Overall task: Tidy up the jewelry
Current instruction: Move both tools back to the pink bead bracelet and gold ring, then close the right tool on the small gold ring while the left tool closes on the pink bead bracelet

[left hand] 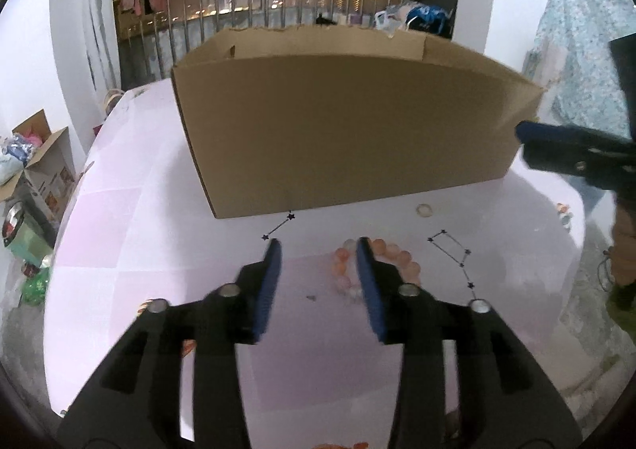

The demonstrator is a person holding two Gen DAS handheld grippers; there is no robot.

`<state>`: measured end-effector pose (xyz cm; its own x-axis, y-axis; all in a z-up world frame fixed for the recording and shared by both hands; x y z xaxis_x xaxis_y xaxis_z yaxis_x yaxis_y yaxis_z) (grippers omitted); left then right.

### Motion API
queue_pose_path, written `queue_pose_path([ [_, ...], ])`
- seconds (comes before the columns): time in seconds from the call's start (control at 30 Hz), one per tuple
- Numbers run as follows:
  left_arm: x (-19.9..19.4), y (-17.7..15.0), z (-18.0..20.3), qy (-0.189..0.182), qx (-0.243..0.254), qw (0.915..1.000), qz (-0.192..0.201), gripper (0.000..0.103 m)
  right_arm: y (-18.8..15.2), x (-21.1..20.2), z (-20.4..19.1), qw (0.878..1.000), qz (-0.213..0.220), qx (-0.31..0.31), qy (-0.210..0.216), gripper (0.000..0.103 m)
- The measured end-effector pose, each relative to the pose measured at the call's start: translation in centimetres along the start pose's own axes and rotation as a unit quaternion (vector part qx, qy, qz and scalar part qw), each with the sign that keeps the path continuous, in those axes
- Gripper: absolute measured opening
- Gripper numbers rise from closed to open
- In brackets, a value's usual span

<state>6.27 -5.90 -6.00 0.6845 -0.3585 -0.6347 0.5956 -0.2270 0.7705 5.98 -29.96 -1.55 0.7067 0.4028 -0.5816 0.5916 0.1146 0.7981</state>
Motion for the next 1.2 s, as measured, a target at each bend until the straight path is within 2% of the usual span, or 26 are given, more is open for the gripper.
queue_pose_path([
  [0.2, -0.5, -0.5, -0.5, -0.031, -0.017, 0.9994, -0.003, 0.046, -0.1, 0.8, -0.2, 1.000, -0.010, -0.013, 0.020, 0.049],
  [0.4, -0.1, -0.7, 0.5, -0.037, 0.003, 0.9993, -0.008, 0.045, -0.5, 2.7, -0.9, 0.998, -0.028, -0.027, 0.039, 0.046],
  [0.6, 1.5, -1.0, 1.5, -0.008, 0.036, 0.9990, -0.023, 0.030, -0.5, 4.8, -2.0, 0.997, -0.048, -0.052, 0.031, 0.037],
  [0.77, 2.6, -0.7, 1.1, 0.009, 0.044, 0.9985, -0.032, 0.020, -0.3, 6.3, -2.5, 0.995, -0.062, -0.070, 0.024, 0.030],
  [1.0, 2.7, -0.6, 0.4, 0.012, 0.040, 0.9987, -0.030, 0.012, -0.5, 8.0, -2.9, 0.993, -0.084, -0.085, 0.009, 0.022],
  [1.2, 2.5, -0.6, -0.3, 0.015, 0.041, 0.9986, -0.029, 0.011, -1.0, 8.7, -3.1, 0.991, -0.091, -0.094, -0.002, 0.015],
])
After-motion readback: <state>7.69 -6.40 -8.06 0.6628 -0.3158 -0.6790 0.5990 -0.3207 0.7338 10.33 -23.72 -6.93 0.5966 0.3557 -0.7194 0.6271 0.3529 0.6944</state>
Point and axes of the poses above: each gripper's, at about its wrist camera, not at the fingertips, and x roughly the way its jaws point, z to its right, y to its top, the point moved 2 cm from there along x, roughly the way its jaws point, and after that the axes turned 3 degrees about z, right-handed, at the moved point
